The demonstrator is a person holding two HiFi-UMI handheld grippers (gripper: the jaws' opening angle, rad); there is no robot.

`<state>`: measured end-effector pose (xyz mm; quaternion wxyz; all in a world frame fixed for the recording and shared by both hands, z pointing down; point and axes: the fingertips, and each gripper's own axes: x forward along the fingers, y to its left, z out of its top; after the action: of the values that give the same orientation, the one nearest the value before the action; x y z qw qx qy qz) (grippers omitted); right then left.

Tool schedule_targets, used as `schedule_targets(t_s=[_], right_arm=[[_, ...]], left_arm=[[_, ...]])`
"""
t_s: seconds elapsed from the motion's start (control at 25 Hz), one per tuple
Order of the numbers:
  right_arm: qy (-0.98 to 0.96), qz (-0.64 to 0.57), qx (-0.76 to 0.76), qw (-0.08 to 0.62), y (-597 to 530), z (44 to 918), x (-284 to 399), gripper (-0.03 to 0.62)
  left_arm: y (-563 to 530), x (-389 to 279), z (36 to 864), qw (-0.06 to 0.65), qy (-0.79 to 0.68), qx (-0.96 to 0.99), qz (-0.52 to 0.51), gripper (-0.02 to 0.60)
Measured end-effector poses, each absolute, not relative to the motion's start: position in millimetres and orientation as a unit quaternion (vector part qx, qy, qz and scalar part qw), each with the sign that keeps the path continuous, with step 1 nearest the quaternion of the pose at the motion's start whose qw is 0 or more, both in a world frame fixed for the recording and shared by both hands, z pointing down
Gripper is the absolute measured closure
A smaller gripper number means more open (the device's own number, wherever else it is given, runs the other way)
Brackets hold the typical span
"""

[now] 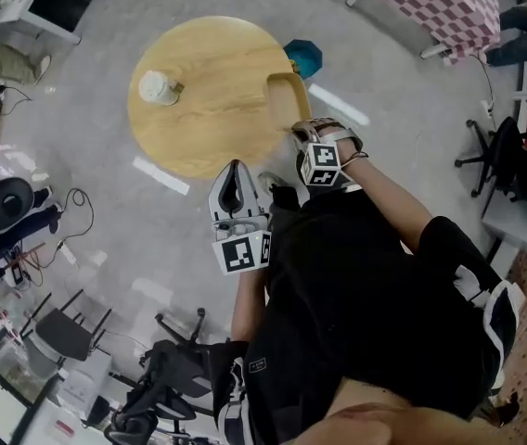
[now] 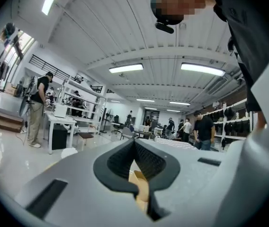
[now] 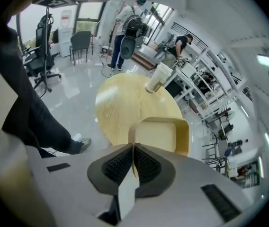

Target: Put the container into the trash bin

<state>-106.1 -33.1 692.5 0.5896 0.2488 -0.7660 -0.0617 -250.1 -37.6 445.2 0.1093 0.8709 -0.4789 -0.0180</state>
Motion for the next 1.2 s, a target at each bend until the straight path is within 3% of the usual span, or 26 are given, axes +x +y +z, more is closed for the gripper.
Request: schedule_targets(t_s=[0.36,0.84,1.2], right_arm=[[-0.753,-0.007,0.347,0.559,19.9,657.1,-2.1,0.562],[-0.765,-0.001,0.347,0.543,40.2,655.2,161.0,0.562],[-0.773,-0.001,0.332,0.54,25.6,665.2,236.5,0.562]], left_arm=[[-17.1,-143.0,431.0,0.109,-0.417,0.902,-0.021,0.575],[-12.9,31.4,424.8,0.099,-0.421,0.901,-0.01,0.575],[-25.6,97.6,417.0,0.091,-0.448,0.89,-0.005,0.575]])
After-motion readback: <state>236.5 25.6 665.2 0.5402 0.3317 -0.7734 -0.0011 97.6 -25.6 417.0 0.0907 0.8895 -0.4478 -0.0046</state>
